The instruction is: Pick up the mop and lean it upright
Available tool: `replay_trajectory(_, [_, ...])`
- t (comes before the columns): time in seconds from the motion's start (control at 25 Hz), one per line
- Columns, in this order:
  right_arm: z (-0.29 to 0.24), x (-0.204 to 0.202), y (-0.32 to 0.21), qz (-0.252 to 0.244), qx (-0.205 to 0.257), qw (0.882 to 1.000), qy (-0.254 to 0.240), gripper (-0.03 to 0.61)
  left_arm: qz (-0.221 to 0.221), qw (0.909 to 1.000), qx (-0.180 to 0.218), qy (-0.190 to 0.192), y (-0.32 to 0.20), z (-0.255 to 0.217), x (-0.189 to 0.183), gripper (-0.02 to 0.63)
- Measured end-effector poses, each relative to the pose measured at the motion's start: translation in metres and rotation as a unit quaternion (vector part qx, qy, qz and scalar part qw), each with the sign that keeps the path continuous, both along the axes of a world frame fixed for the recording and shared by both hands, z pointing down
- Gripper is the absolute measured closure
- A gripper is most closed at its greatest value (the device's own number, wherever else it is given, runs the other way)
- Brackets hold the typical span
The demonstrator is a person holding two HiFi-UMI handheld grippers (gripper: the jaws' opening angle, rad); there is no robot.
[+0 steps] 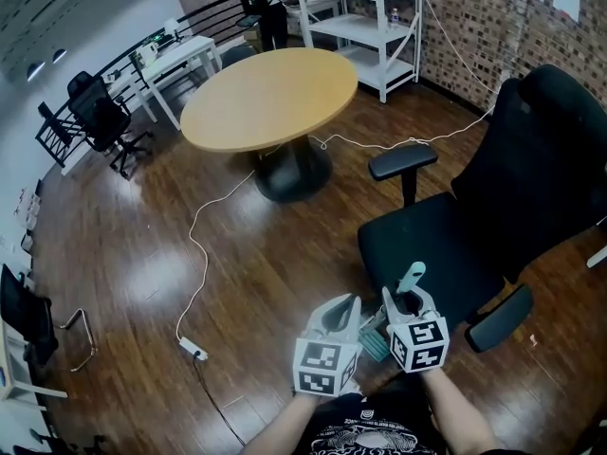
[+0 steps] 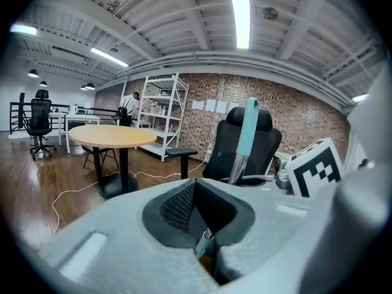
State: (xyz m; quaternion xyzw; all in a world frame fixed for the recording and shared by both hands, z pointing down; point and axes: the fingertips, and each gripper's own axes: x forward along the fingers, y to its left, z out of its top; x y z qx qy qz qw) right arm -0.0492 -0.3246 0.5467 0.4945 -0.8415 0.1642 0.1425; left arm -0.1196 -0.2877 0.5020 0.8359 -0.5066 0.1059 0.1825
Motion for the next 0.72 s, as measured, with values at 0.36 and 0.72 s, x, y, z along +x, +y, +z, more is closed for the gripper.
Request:
replay_trajectory(0.36, [0.004,0.023,-0.018,0.028,0.002,1.0,0.004,0.486,0.015,0.9999,-0.004,0.0,-0.003,0.002,0.013,0.614])
replay_trajectory(0.72, [0.009,0.063,-0.034,0.079,-0.005,0.997,0.016,0.486,0.025,0.9997,-0.005,-0.001,-0.003,0.002,0.021,0.614])
